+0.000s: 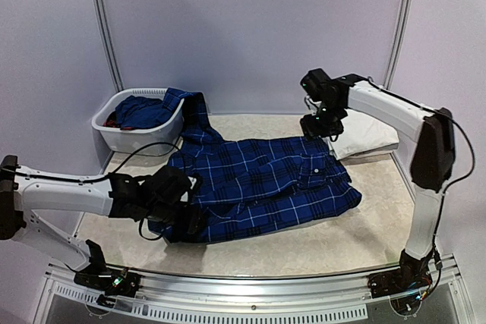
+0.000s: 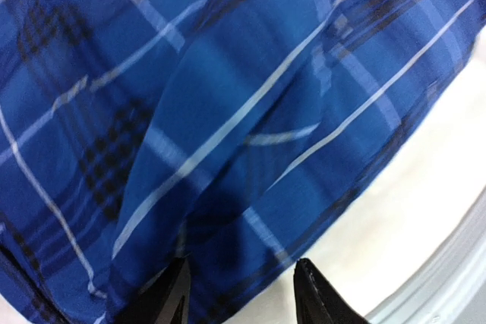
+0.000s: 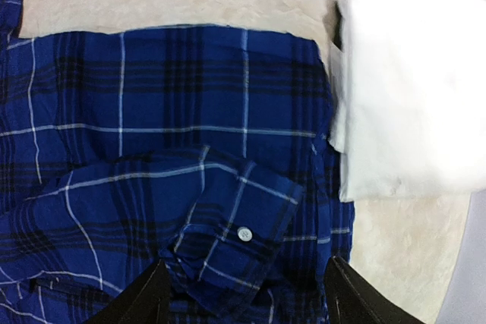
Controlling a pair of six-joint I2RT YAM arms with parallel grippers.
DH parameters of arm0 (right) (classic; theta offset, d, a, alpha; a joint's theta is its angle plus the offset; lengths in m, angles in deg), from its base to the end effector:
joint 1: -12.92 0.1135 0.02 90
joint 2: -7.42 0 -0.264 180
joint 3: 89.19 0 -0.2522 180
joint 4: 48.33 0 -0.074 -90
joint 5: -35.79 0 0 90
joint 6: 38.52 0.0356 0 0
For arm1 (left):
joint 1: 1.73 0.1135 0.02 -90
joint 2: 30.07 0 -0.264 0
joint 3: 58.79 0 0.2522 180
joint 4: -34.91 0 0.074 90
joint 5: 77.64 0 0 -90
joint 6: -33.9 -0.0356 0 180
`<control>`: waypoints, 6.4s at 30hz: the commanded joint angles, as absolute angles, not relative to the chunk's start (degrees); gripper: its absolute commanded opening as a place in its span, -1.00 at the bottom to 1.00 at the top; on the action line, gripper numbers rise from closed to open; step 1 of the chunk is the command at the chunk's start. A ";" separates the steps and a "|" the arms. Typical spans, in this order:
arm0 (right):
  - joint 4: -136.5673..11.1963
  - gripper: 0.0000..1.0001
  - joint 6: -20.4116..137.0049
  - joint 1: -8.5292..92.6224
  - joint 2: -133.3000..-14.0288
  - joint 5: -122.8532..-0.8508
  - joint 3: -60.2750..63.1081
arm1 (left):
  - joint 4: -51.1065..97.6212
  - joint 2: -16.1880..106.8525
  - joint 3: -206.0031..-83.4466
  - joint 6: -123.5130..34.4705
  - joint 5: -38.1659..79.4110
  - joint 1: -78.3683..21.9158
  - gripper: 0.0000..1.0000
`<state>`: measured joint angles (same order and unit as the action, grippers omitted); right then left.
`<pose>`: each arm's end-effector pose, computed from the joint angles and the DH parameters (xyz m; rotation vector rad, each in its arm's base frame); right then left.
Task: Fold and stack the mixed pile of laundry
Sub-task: Fold the flattened shirt at the center of the board.
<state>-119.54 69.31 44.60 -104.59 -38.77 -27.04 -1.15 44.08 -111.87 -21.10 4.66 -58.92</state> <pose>0.3581 0.2099 0.2855 -0.2408 2.6303 -0.0837 0.1354 -0.2013 0.1850 0.4525 2.5773 -0.4339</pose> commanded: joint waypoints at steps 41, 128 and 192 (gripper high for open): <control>-80.04 0.14 100.15 43.40 -82.49 -59.38 27.30 | 0.56 38.92 -109.12 -24.33 3.33 -53.05 -0.01; -85.48 -0.45 93.05 41.83 -94.94 -55.35 15.09 | 3.75 39.26 -104.46 -22.79 1.71 -52.88 -0.10; -99.64 -0.41 87.29 43.32 -100.63 -41.04 1.52 | 9.57 44.90 -99.72 -19.83 1.13 -52.90 -0.20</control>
<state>-98.47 87.32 43.03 -99.47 -43.05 3.80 8.33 43.94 -100.61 -20.27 0.83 -53.56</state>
